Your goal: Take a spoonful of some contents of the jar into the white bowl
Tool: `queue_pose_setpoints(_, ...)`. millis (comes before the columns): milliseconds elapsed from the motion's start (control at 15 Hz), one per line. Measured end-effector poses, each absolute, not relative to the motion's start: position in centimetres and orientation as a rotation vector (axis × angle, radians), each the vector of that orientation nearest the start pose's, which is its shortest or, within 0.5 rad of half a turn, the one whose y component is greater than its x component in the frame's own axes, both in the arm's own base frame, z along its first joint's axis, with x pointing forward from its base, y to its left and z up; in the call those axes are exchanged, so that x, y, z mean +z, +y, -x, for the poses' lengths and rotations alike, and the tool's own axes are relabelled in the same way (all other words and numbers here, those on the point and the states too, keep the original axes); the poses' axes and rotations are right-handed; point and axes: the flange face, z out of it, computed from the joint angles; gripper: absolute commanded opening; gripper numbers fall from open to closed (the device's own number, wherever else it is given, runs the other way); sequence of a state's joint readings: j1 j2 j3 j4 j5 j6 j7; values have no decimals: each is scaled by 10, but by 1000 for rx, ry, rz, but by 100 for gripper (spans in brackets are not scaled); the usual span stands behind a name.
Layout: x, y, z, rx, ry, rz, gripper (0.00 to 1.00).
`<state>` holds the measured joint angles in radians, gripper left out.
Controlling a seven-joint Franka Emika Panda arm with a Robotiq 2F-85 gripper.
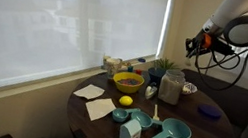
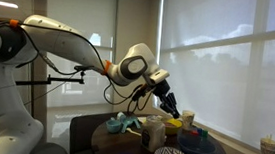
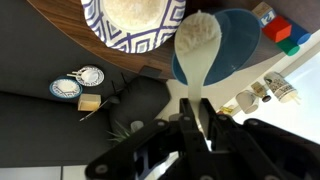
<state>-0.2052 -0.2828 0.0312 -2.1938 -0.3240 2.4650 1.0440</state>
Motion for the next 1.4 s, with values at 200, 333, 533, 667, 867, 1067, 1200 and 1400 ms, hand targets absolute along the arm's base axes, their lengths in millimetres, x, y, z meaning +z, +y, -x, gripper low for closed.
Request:
queue_pose_setpoints(200,555,-104,-499,-931,1449,2678,3)
queue_pose_setpoints(333,544,-107,-496,-914,1414,2718,3)
queue_pose_setpoints(533,525,-107,-493,-948,1346,2750,3)
queue_pose_setpoints(667,512,-107,-490,-1009,1282,2773,3)
queue_pose_setpoints(867,497,-112,-483,-1121,1179,2818,3)
queue_pose_setpoints(1067,486,-119,-475,-1243,1101,2856,3)
queue_pose_setpoints(1200,483,-122,-471,-1323,1074,2854,3)
queue_pose_setpoints(1400,481,-121,-468,-1417,1083,2825,3)
